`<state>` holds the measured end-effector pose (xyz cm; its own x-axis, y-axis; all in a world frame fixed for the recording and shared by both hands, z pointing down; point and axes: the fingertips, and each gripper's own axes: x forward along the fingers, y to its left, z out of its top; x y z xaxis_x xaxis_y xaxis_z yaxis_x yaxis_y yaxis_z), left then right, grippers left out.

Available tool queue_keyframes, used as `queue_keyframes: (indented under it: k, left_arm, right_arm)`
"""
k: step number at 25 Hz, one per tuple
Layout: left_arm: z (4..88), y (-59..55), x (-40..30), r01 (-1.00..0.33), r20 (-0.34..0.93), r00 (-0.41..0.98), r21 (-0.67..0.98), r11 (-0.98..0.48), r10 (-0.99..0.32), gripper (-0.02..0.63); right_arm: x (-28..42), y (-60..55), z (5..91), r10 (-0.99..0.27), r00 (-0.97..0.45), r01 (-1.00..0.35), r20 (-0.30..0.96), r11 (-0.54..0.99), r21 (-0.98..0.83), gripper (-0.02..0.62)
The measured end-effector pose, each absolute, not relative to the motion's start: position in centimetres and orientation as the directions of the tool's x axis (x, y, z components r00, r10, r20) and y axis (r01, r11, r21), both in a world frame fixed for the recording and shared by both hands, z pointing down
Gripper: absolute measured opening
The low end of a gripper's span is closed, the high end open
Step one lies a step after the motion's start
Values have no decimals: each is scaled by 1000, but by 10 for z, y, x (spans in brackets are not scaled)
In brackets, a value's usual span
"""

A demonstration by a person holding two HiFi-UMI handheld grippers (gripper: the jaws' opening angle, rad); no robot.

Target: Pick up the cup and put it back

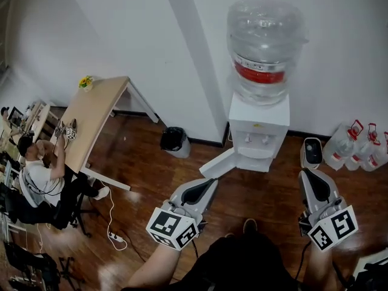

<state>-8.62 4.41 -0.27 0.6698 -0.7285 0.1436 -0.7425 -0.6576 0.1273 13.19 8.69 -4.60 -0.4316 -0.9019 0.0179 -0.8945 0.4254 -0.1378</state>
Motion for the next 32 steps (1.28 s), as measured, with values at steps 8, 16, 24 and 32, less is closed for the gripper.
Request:
queue_keyframes:
  k: [8,16,24,32]
  left_arm:
    - [-9,19,-69,-734,122,680,120,-669,-723,1]
    - [-3,-8,-74,-711,115,702,151,-687,-702,1]
    - [5,-22,-87,-626,87,779,169,-761,-622,0]
    - [72,-37,-85,-588,105,809,175,-790,-578,1]
  right_arm:
    - [142,60,-42,-894,-446,-888,37,436,-148,2]
    - [123,30,-43,-894,-447,-889,42,438,-136,2]
    - [101,14,-30,-914,-397,-915,82,386,-120,2]
    - [94,5,48,-921,-374,-922,112,357,-147,2]
